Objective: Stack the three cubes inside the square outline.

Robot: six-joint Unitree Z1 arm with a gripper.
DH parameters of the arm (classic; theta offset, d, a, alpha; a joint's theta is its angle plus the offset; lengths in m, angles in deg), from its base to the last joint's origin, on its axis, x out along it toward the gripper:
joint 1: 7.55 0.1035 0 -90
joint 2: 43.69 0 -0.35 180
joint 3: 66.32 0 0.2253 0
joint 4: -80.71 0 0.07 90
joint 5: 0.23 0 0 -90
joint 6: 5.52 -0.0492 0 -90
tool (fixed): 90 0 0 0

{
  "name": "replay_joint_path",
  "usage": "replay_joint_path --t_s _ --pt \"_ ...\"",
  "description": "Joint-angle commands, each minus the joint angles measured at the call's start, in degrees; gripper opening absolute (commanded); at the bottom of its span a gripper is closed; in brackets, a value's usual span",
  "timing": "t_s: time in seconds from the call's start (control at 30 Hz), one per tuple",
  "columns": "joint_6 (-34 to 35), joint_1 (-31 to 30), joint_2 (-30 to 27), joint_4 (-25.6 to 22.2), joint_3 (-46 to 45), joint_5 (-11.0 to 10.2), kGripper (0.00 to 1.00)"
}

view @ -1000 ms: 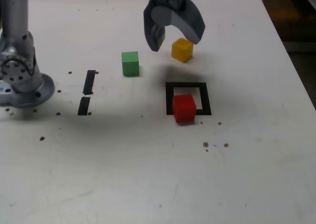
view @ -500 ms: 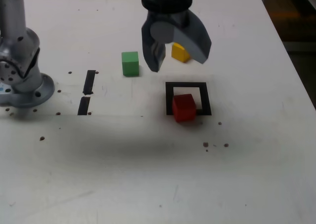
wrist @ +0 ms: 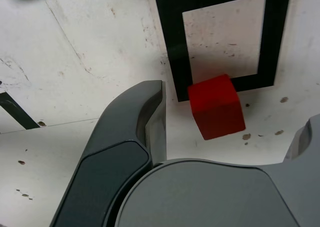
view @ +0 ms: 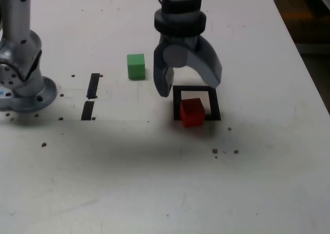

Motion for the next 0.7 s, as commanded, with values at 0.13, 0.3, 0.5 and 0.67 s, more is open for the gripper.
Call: replay_joint_path --t_s 0.13,0.3,0.5,0.67 --pt "0.15 0.21 2.06 2.46 -0.24 1.17 0.96" --pt "0.12 0.21 3.94 3.51 0.11 1.19 0.96" --pt "0.11 0.25 4.68 4.07 -0.64 1.03 0.93" --pt "0.08 0.28 4.95 4.72 -1.15 0.94 0.87"
